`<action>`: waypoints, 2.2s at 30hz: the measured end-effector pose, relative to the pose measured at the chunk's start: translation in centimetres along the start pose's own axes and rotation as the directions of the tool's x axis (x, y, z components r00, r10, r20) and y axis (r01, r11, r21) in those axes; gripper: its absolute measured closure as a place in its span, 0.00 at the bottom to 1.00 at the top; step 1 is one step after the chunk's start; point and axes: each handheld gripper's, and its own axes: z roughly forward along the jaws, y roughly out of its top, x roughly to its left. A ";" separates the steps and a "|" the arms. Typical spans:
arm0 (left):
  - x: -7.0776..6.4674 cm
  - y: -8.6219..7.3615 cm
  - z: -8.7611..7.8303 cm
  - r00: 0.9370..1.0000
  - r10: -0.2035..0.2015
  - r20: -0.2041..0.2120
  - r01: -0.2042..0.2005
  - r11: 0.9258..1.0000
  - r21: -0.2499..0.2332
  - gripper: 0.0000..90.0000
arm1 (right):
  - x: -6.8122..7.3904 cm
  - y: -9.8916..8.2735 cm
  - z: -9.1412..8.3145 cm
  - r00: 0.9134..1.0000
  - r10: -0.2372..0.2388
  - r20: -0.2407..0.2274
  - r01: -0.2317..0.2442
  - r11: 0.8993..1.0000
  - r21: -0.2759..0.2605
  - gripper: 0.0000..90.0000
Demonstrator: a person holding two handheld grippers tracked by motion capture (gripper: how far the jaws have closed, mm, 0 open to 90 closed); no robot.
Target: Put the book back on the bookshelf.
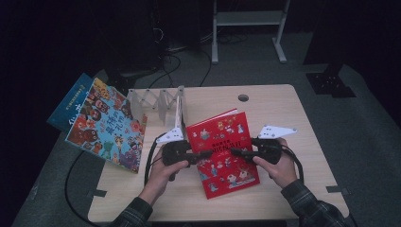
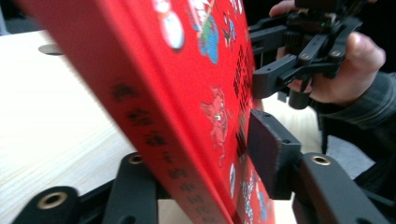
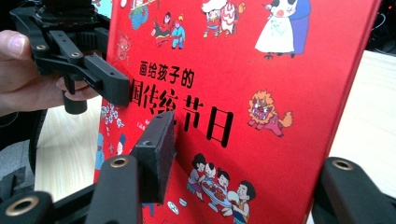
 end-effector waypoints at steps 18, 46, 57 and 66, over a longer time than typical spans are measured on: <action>-0.2 0.9 -1.1 1.000 -0.009 0.010 0.009 0.999 -0.036 0.84 | -1.0 0.0 -1.5 0.999 -0.024 0.042 0.023 0.999 0.025 0.43; -0.2 2.5 -2.1 0.999 -0.039 -0.025 0.038 0.998 -0.043 0.88 | -9.8 -7.1 -0.6 0.885 0.002 0.465 -0.183 0.921 0.344 0.24; -0.2 2.9 -3.9 0.998 -0.053 -0.044 0.051 0.998 -0.048 0.88 | -10.5 -8.1 -0.5 0.870 0.047 0.491 -0.197 0.946 0.259 0.11; 0.1 2.8 -6.9 0.995 -0.078 -0.063 0.073 0.995 -0.069 0.88 | -10.5 -8.1 -0.5 0.868 0.047 0.495 -0.198 0.946 0.257 0.11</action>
